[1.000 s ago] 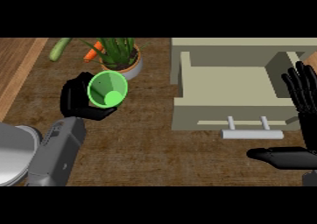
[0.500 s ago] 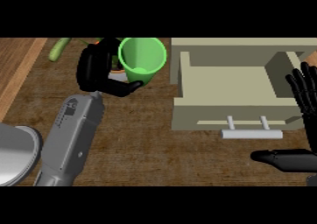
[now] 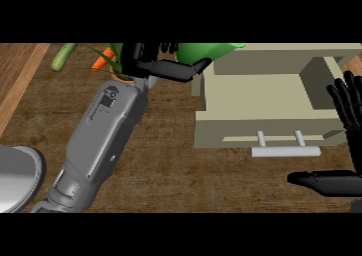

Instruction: Pick up the cup, place it into the drawer and close the drawer

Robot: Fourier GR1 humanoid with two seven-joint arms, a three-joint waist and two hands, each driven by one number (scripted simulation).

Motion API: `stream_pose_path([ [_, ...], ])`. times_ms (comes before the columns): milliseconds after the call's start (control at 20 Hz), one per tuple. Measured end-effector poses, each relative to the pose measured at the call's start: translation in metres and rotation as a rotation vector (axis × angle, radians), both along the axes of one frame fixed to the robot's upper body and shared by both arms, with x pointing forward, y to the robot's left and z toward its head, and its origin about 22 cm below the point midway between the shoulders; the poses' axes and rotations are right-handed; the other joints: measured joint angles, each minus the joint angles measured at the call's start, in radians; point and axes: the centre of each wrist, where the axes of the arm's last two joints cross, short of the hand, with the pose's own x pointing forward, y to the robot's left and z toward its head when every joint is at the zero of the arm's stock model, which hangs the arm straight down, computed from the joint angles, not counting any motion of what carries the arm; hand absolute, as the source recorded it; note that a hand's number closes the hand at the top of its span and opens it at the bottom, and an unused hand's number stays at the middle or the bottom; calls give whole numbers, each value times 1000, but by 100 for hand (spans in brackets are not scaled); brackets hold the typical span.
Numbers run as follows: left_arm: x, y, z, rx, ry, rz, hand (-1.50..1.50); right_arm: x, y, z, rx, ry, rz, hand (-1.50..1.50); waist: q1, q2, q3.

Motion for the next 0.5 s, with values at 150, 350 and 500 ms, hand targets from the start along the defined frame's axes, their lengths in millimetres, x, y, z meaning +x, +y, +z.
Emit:
stream_pose_path([
  [150, 1, -14, 13, 8, 28, 4, 150, -2, -4, -6, 5, 2, 0, -150, -1, 0, 0],
  [350, 9, -35, 19, 26, 82, 12, 150, 0, -5, 1, 0, 2, 12, -150, -13, 3, 0],
  [500, 15, -45, 20, 31, 114, 15, 150, 2, -3, -1, -2, -5, 16, -150, -18, 5, 0],
])
